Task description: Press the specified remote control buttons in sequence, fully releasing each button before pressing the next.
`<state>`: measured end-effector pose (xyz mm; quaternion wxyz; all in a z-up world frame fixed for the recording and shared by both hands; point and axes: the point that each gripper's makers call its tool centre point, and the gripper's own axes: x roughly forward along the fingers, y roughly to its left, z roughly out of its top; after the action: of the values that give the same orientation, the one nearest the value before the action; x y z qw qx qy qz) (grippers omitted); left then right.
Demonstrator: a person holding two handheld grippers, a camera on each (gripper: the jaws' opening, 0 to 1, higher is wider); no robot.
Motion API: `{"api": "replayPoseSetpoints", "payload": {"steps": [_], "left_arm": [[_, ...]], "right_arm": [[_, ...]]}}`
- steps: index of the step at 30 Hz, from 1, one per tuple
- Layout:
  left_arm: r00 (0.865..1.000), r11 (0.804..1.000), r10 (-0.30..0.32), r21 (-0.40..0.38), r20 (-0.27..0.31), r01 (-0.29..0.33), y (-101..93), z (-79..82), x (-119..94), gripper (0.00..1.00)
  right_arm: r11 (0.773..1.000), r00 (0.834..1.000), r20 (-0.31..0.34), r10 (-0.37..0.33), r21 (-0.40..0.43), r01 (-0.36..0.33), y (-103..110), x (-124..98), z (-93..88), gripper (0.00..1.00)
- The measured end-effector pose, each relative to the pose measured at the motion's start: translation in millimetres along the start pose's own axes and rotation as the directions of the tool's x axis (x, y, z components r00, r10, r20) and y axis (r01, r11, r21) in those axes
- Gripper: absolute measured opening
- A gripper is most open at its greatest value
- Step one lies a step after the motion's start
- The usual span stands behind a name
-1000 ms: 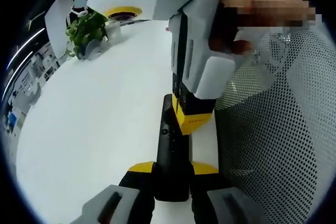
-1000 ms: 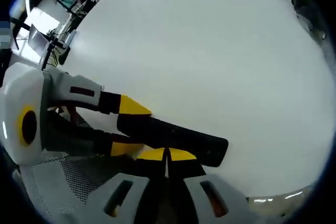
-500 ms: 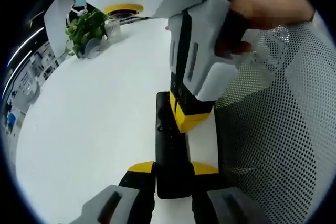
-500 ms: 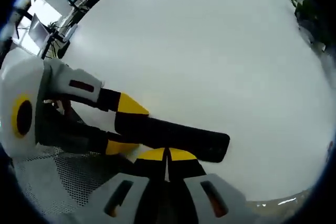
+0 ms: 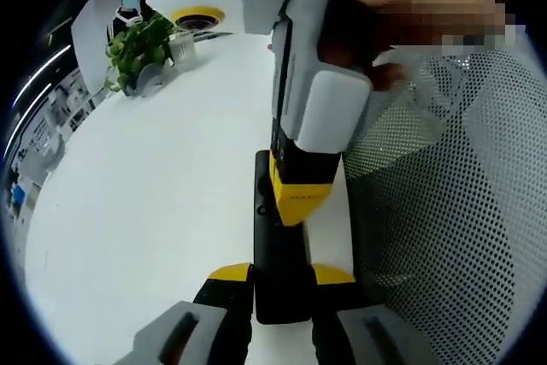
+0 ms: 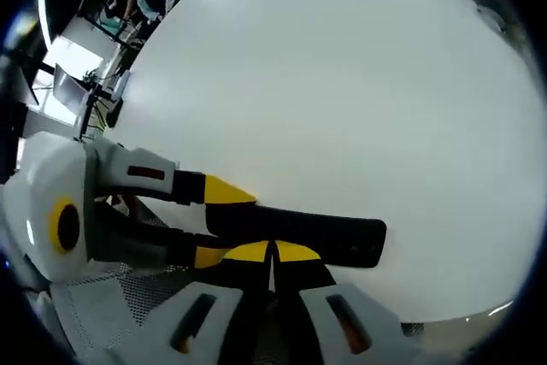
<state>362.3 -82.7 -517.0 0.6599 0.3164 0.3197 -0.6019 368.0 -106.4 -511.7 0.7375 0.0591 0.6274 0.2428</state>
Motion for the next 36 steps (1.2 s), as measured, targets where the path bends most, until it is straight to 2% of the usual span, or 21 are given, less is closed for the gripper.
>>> {"api": "replayPoseSetpoints", "payload": {"steps": [5,9,21,26,30,35,36], "left_arm": [[1.000,1.000,-0.013,0.000,0.005,0.013,-3.3,2.4,2.3,0.25],[1.000,0.999,-0.017,-0.037,0.005,0.017,-3.4,2.6,2.7,0.25],[1.000,0.999,-0.017,-0.035,0.008,0.017,-3.3,2.3,3.0,0.25],[1.000,0.999,-0.016,-0.034,0.008,0.016,-3.6,2.5,2.6,0.25],[1.000,0.999,-0.014,-0.038,0.013,0.015,-3.5,2.9,2.1,0.25],[1.000,0.999,-0.015,-0.039,0.019,0.016,-3.2,2.6,2.7,0.25],[1.000,0.999,-0.016,-0.038,0.019,0.016,-3.3,2.7,2.5,0.25]], "right_arm": [[1.000,1.000,0.006,-0.006,-0.008,0.006,-0.2,0.2,1.1,0.00],[1.000,1.000,-0.006,-0.014,-0.014,0.014,-0.8,2.4,-0.3,0.00],[0.999,0.999,0.017,-0.031,-0.041,0.032,-0.8,2.8,1.2,0.00],[1.000,1.000,0.018,-0.015,-0.022,0.015,-1.0,2.3,1.0,0.00],[0.998,1.000,0.010,-0.029,-0.054,0.029,0.6,2.1,1.1,0.00],[0.999,1.000,0.011,-0.009,-0.033,0.009,-0.3,2.3,1.9,0.00],[1.000,1.000,0.016,0.013,-0.023,-0.013,2.6,2.9,2.5,0.00]]}}
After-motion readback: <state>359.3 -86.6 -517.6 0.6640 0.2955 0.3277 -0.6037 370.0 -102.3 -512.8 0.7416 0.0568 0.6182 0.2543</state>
